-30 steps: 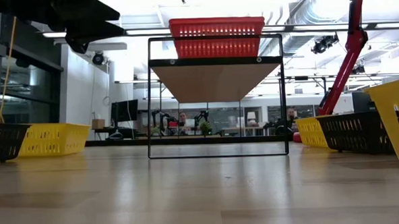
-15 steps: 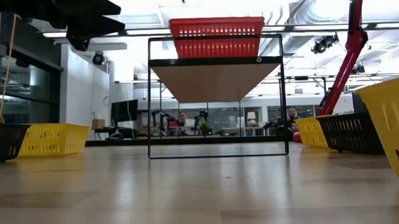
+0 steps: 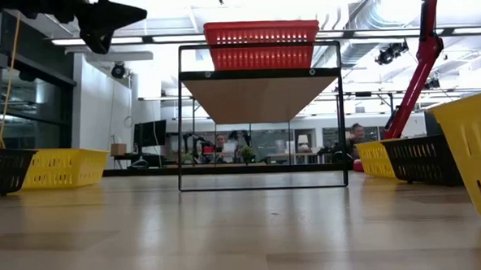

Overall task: Stack baskets on shelf by color
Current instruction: Stack the orange bin on the orange bins on the shelf

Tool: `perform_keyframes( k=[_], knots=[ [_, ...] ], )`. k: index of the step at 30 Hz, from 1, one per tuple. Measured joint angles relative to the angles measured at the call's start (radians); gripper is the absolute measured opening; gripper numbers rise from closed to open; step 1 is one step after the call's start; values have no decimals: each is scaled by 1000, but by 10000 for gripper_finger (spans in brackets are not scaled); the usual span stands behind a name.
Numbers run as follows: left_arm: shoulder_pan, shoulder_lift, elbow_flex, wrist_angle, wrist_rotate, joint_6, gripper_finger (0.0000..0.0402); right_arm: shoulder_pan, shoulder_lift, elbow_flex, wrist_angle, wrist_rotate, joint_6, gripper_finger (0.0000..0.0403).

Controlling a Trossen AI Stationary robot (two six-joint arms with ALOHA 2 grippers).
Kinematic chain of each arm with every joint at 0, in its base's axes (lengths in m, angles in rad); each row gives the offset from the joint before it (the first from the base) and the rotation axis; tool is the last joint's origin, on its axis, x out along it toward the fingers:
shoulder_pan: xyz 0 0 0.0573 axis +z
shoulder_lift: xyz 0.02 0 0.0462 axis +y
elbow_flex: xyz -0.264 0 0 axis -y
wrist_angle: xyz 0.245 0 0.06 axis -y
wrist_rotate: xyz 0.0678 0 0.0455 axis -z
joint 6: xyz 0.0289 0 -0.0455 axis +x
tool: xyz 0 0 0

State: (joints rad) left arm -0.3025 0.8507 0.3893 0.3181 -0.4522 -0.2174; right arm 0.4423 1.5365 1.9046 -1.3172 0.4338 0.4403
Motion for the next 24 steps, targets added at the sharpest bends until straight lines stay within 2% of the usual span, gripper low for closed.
perform_keyframes(
  k=[6, 12, 19, 24],
  knots=[
    [-41, -6, 0, 2, -1, -15, 193, -213, 149, 204, -2, -129, -348, 0],
    [-94, -6, 0, 5, -2, -17, 193, -369, 279, 358, -44, -291, -570, 0],
    [-161, -6, 0, 5, -35, -16, 193, -485, 344, 418, -148, -385, -647, 0],
    [-188, -5, 0, 4, -74, -15, 193, -524, 353, 418, -184, -403, -651, 0]
  ],
)
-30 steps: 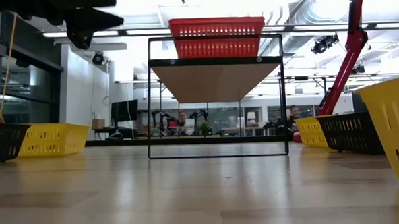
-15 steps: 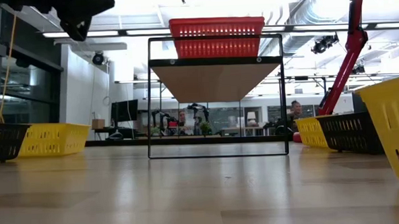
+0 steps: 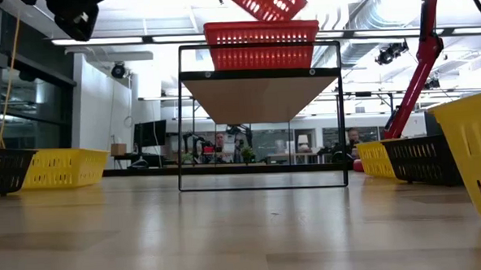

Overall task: Stack baskets on shelf by color
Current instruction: Stack the orange bin on the orange bins on the shelf

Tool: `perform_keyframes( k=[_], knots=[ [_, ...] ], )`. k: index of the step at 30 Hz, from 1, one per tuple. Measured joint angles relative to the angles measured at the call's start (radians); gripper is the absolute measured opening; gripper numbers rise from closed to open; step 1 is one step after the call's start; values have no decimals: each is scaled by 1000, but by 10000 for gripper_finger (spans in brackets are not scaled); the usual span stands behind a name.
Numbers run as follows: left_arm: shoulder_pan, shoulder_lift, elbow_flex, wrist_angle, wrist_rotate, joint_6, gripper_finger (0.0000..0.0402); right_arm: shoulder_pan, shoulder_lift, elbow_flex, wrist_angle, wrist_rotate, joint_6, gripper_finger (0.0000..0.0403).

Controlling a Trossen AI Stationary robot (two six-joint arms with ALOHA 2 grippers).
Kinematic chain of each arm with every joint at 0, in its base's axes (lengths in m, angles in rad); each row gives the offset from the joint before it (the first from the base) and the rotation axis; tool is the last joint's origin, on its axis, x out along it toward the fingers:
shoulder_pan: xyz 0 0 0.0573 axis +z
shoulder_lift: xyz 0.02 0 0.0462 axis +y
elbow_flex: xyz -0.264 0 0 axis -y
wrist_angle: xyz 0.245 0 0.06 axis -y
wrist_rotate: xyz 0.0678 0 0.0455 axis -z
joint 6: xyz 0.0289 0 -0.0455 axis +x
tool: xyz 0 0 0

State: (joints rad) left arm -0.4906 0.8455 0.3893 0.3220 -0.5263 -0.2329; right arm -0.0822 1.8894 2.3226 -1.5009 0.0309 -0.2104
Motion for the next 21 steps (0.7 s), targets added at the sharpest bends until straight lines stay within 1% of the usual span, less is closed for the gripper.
perform_keyframes(
  k=[4, 10, 18, 21],
  knots=[
    [-7, 0, 0, -1, -18, 0, 193, -11, 1, 0, -11, -39, 3, 0],
    [-7, 0, 0, -2, -38, 0, 193, -11, 4, 0, -29, -38, 18, 0],
    [-7, 0, 0, -2, -39, 0, 193, -11, 5, 0, -32, -35, 18, 0],
    [-8, 0, 0, -2, -39, 0, 193, -11, 5, 0, -59, -35, 10, 0]
  ],
)
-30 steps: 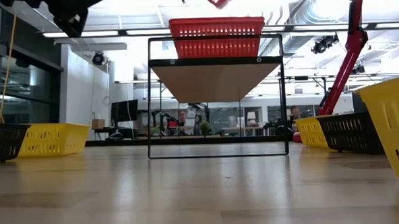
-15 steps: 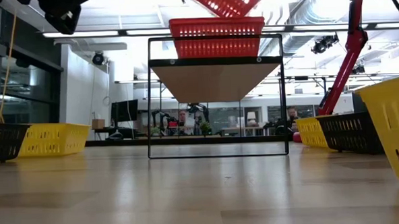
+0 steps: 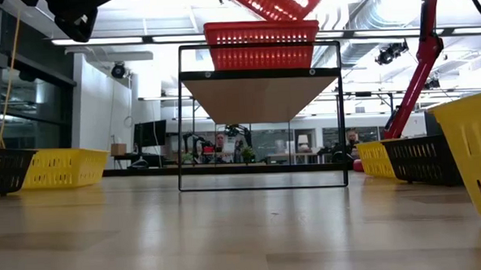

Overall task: Stack baskets on shelf by color
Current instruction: Stack the orange bin on the orange bins on the shelf

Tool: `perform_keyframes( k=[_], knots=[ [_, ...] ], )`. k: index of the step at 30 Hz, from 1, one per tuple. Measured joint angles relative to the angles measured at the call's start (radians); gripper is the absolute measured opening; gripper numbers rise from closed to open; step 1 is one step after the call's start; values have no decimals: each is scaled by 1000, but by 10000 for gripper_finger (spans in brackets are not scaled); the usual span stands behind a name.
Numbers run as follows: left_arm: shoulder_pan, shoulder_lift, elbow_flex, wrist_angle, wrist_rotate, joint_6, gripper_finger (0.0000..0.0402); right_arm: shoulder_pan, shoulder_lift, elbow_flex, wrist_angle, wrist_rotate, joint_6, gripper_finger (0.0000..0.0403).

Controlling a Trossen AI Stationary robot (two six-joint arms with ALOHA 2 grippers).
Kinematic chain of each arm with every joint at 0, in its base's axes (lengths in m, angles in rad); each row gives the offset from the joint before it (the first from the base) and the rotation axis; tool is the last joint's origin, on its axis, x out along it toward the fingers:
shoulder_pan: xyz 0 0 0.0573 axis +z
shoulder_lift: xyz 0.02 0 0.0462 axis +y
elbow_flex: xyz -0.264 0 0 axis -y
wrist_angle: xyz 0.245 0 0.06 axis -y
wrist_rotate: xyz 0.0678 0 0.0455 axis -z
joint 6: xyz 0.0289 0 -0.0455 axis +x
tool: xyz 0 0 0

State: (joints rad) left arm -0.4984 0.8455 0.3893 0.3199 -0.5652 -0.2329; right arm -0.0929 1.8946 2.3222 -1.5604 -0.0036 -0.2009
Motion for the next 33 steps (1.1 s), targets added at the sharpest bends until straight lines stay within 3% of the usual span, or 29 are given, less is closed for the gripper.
perform_keyframes(
  k=[18, 33],
  knots=[
    [0, 0, 0, -1, 0, 0, 193, 1, 58, -1, -7, 3, -20, 6],
    [0, 0, 0, -1, -23, 1, 193, 4, 46, -1, 5, 30, 40, 152]
  ],
)
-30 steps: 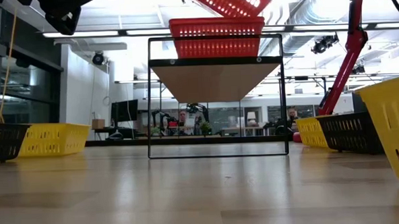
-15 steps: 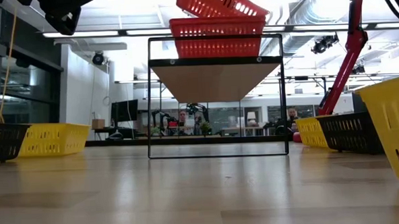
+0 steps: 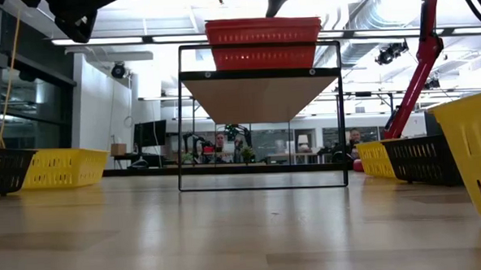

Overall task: Stack baskets on shelf by color
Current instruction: Stack the orange bin on the orange bins on the shelf

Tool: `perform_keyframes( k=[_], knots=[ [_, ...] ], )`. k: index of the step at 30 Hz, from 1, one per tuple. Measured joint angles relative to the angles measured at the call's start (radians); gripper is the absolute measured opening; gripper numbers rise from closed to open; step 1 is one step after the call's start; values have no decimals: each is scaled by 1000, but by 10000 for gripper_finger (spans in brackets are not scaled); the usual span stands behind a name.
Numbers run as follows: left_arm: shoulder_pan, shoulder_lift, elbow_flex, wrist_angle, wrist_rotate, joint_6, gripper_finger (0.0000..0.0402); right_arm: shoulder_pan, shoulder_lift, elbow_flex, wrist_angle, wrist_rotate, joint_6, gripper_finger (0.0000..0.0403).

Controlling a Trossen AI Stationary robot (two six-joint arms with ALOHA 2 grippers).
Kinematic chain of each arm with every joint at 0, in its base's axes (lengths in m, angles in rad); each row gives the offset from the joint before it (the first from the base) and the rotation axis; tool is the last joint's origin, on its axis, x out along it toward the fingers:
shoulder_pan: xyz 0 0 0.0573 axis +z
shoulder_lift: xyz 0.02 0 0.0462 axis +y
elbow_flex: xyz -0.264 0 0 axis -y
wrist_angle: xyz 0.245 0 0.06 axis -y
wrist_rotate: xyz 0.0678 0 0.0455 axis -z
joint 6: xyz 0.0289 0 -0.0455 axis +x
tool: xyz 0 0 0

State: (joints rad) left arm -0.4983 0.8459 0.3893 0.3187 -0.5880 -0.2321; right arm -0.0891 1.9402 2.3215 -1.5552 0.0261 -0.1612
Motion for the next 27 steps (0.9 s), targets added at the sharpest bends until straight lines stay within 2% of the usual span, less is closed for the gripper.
perform_keyframes(
  k=[4, 7, 10, 14, 16, 18, 22, 27],
  knots=[
    [0, 0, 0, -1, 0, 0, 193, 0, -21, 0, -8, 14, -1, 161],
    [0, 0, 0, -4, 0, 0, 193, 7, -43, 0, -1, 25, -1, 151],
    [0, 0, 0, -7, 0, 0, 193, 39, -72, 0, 14, 66, -3, 110],
    [0, 0, 0, -10, 0, 0, 193, 105, -98, -1, 57, 109, -12, 17],
    [0, 0, 0, -13, 0, 0, 193, 141, -122, -24, 115, 154, 6, 16],
    [0, 0, 0, -15, 0, -1, 193, 172, -157, -83, 174, 202, 25, 19],
    [0, 0, 0, -16, 0, -33, 193, 209, -260, -290, 337, 225, 62, 4],
    [0, 0, 0, -15, -36, -8, 193, 196, -432, -568, 605, 261, 77, 1]
  ],
)
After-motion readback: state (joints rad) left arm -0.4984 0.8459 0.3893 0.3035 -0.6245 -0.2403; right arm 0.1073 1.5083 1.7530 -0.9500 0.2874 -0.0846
